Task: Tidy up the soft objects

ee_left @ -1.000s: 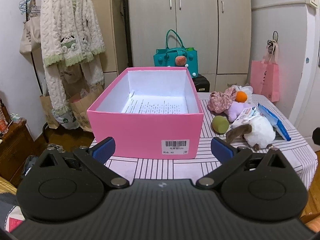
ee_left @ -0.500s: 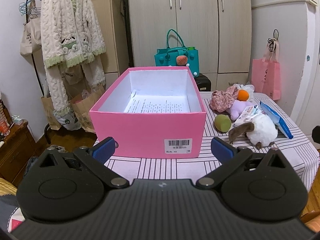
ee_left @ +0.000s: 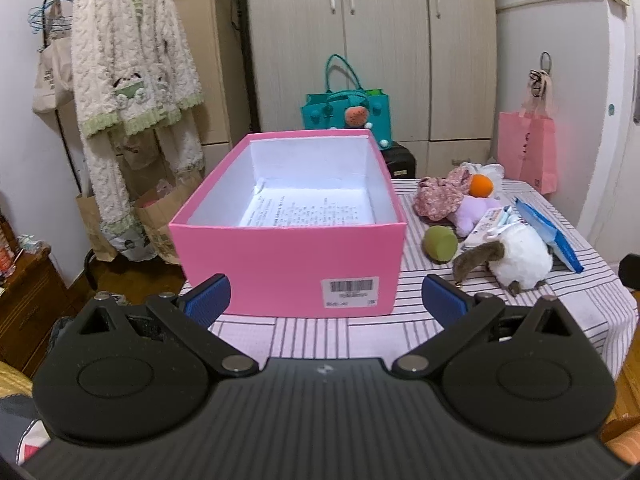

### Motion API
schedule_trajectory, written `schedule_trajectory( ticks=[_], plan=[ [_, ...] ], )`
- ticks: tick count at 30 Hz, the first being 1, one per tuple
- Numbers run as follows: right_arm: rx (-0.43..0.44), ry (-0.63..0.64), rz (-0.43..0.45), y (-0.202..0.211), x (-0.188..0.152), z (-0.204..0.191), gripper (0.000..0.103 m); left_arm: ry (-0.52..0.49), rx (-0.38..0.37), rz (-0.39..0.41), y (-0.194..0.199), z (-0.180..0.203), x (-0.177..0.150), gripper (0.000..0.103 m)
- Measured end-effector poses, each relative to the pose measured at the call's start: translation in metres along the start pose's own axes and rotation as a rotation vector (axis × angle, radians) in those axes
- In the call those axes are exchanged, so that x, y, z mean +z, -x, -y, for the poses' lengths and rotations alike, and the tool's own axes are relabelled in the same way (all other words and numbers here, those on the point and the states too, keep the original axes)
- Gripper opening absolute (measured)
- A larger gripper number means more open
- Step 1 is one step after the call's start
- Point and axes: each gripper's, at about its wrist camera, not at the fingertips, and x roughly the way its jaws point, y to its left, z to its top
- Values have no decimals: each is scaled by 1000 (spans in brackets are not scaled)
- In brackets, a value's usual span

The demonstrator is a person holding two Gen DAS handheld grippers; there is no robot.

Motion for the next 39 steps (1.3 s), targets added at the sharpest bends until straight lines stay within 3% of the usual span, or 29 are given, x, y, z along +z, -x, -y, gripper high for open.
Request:
schedule_trajectory(
  ticks=[10,16,20,26,31,34,39],
  plan=[
    [100,-19,65,-10,3,53,103,-105,-158,60,-8,45,35,103],
    [108,-91,-46,-51,2,101,103,-119,-323,17,-38,77,55,100],
    [125,-129,-93,-78,-3,130,102,-159,-363,-16,-63,106,61,99],
    [168,-174,-184,-122,-10,161,87,-154,-475,-119,-102,132,66,69],
    [255,-216,-281,-159,-15,180,62,-158,-536,-192,-126,152,66,47],
    [318,-231,-343,-177,-18,185,59,-164,-550,-219,-134,160,67,33],
    [383,-225,-404,-190,-21,187,59,-165,-543,-255,-148,168,71,26]
  ],
)
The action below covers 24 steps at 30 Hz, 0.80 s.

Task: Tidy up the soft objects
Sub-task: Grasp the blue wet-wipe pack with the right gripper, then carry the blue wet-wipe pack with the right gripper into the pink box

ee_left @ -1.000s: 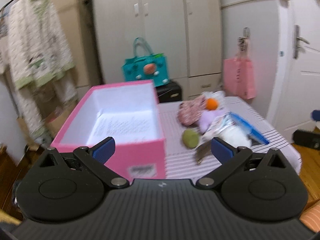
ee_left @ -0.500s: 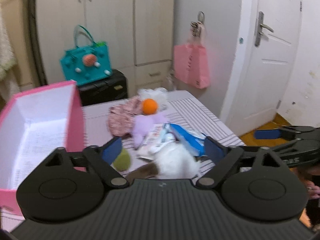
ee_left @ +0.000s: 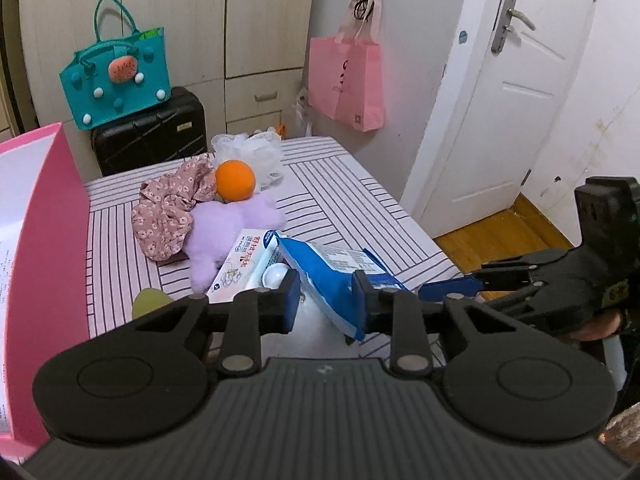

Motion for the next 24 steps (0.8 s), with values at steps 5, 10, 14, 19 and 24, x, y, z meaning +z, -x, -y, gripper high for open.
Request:
schedule_trajectory(
  ticks=[5,10,14,19,24],
  plan=[
    [16,77,-23,-5,5,-2,59,18,11,-31,-11,-2,4,26],
    [-19,179,-12,-11,5,-9,60,-15,44,-34,-16,6,3,26],
    [-96,192,56,-13,-1,-14,45,-11,51,-39,-17,7,4,26],
    [-123,149,125,-13,-9,-17,30,-93,102,-16,-18,22,-1,24],
    [-182,165,148,-13,-13,-29,29,-103,93,-11,-13,27,-2,24]
  ],
)
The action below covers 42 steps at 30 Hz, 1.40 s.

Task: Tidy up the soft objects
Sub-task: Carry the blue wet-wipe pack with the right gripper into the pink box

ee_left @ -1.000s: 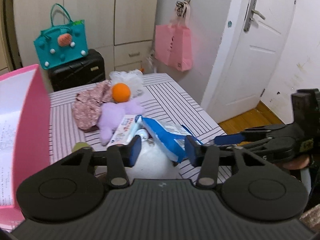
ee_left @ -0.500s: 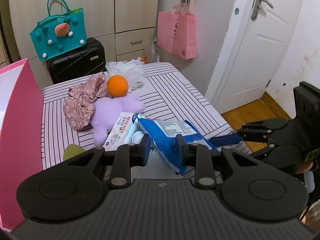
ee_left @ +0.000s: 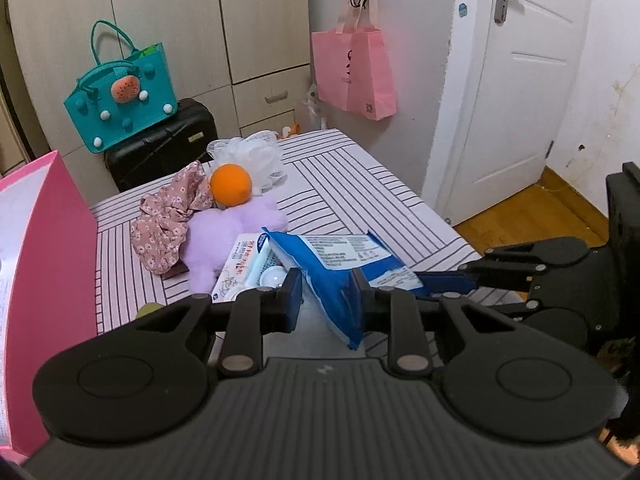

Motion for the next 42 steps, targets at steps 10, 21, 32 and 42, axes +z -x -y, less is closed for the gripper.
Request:
schedule_trajectory(
  ticks=[10,21,32,42],
  plan=[
    [-37,-11,6,26,9,-21,29,5,-51,39,31,-6,-1,24],
    [-92,66,-69,66,21,-70,29,30,-110,24,79,-24,-14,23],
    [-38,181,-124,92,27,-134,28,105,-106,34,144,-62,-52,23],
    [36,321,-100,93,43,-208,28,144,-48,45,199,-117,-73,23]
  ],
)
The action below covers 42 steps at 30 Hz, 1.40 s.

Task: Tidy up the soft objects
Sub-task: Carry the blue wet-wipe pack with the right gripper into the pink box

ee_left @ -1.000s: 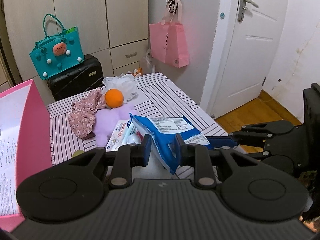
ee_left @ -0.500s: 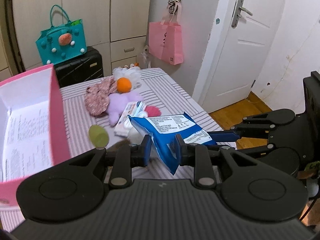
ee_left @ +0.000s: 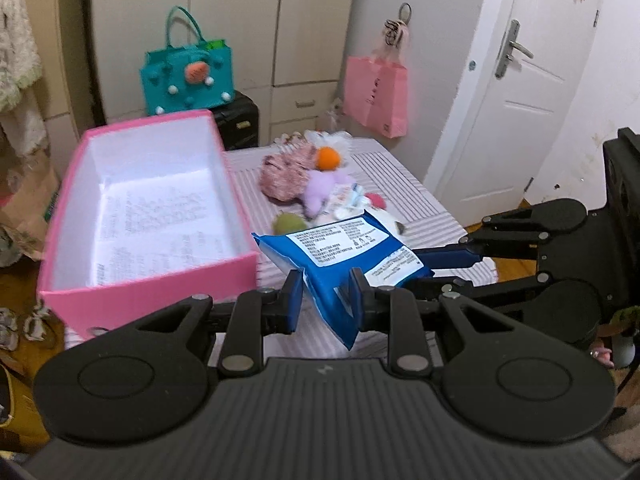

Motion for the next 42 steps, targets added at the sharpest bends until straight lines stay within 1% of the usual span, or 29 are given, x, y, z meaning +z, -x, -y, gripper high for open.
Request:
schedule_trajectory(
  ticks=[4,7,14,16,17,20,22,24,27,30,33,36,39,42],
  plan=[
    [25,27,29,-10,22,-14,28,6,14,32,13,-26,7,23],
    [40,33,45,-22,41,-21,28,3,37,35,14,-45,14,23],
    [75,28,37,-70,86,-27,28,33,77,13,-6,-100,43,23],
    [64,53,40,-84,99,-29,28,34,53,-14,-14,-118,56,24],
    [52,70,39,-90,106,-30,28,45,45,-15,-16,-128,62,24],
    [45,113,36,-106,131,-29,28,63,64,-40,-32,-151,76,23],
    [48,130,21,-121,144,-27,28,76,80,-73,-47,-165,82,23],
    [55,129,-14,-140,154,-24,28,94,78,-93,-62,-177,88,23],
    [72,89,-81,-169,164,-14,28,119,79,-133,-88,-196,94,23],
    [53,87,-124,-191,171,-14,28,128,103,-180,-114,-209,99,23],
    [27,125,-159,-209,175,-18,28,126,123,-219,-134,-217,101,23],
    [21,159,-207,-221,177,-22,28,124,128,-240,-145,-223,101,23],
    [35,155,-253,-231,180,-21,28,135,135,-260,-153,-227,100,23],
    [31,167,-278,-238,181,-22,28,114,158,-263,-159,-226,100,24]
  ],
)
